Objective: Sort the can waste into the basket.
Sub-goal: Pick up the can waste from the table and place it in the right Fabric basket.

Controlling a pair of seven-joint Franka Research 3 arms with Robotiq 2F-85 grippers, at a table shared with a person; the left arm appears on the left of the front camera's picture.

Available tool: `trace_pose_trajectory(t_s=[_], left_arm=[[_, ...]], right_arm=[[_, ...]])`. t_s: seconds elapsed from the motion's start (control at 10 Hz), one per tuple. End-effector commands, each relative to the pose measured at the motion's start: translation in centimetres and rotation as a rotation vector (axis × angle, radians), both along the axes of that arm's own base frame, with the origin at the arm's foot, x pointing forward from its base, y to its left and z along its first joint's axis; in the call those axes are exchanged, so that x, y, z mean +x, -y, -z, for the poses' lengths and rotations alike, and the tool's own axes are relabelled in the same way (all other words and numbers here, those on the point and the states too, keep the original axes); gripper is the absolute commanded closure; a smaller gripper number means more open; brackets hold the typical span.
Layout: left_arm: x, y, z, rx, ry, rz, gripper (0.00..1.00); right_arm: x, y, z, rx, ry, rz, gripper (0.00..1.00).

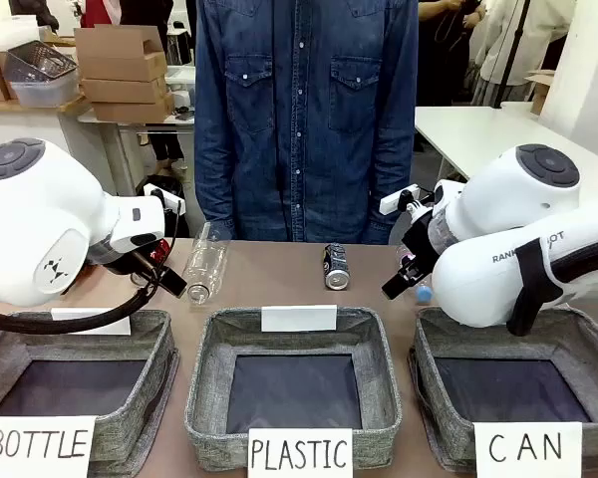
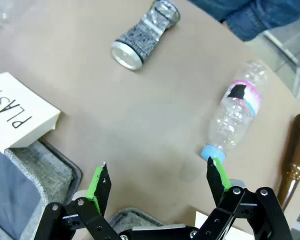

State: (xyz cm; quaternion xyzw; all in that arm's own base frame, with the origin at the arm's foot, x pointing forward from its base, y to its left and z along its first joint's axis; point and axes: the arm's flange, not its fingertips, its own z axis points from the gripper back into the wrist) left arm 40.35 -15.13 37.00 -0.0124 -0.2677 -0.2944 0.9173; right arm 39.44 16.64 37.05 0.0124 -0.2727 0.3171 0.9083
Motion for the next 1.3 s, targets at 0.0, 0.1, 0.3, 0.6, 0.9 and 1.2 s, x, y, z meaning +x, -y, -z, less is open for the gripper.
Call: trace_pose_trajectory(t_s=[0.0,0.1,0.3,0.6,0.9,1.2], left_arm=[[0.0,0.0,0.0,0.000,0.000,0.000,0.00],[0.0,0.0,0.0,0.000,0.000,0.000,0.00],[0.0,0.0,0.0,0.000,0.000,0.000,0.00],[0.0,0.0,0.0,0.000,0.000,0.000,0.00],[0.0,0.0,0.0,0.000,0.000,0.000,0.00],[-6.6,-3.9,-8.5,-0.110,0.005,-0.013,0.00]], right_arm=[[0.0,0.0,0.0,0.000,0.001,0.000,0.00],[0.0,0.0,0.0,0.000,0.001,0.000,0.00],[0.0,0.0,0.0,0.000,0.001,0.000,0.00],[0.0,0.0,0.0,0.000,0.001,0.000,0.00],[0.0,0.0,0.0,0.000,0.000,0.000,0.00],[-7.0,4.2,-11.8,0.099,0.052,-0.074,0.00]])
